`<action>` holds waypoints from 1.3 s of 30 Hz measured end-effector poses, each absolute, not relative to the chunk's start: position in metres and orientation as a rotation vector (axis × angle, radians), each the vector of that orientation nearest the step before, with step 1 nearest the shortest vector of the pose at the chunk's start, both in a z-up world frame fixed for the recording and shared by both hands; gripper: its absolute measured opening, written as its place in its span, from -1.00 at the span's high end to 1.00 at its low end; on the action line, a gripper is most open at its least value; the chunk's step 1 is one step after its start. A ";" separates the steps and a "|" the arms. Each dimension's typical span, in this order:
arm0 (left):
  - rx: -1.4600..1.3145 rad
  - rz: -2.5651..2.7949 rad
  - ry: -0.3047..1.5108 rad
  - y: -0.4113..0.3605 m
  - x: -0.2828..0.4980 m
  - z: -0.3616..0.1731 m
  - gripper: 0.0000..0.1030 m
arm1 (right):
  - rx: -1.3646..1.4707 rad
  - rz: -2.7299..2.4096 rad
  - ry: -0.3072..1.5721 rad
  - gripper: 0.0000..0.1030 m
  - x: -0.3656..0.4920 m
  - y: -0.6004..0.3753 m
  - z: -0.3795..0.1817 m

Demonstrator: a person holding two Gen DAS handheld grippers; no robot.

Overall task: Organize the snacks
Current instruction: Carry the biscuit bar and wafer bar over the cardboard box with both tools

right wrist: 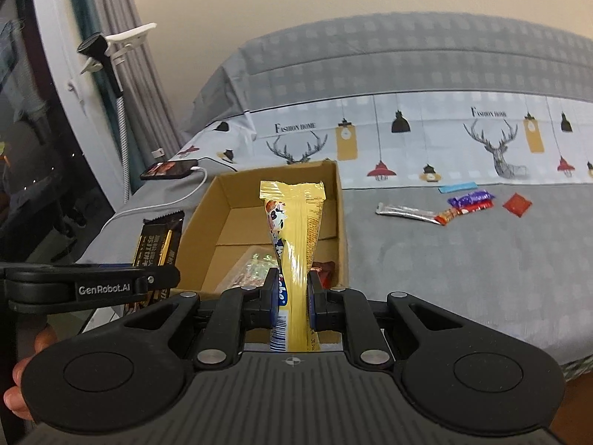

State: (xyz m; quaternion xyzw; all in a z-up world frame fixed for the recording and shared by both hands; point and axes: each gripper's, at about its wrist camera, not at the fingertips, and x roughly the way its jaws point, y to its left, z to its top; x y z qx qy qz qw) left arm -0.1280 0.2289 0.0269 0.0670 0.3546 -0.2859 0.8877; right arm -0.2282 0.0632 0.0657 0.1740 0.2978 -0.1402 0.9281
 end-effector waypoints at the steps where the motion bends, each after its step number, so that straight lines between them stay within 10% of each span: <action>1: 0.136 -0.594 0.732 0.231 -0.129 0.027 0.17 | 0.351 -0.286 0.609 0.69 -0.228 0.066 0.067; 39: 0.113 -0.480 0.801 0.222 -0.033 0.006 0.17 | 0.318 -0.251 0.763 0.69 -0.148 0.055 0.036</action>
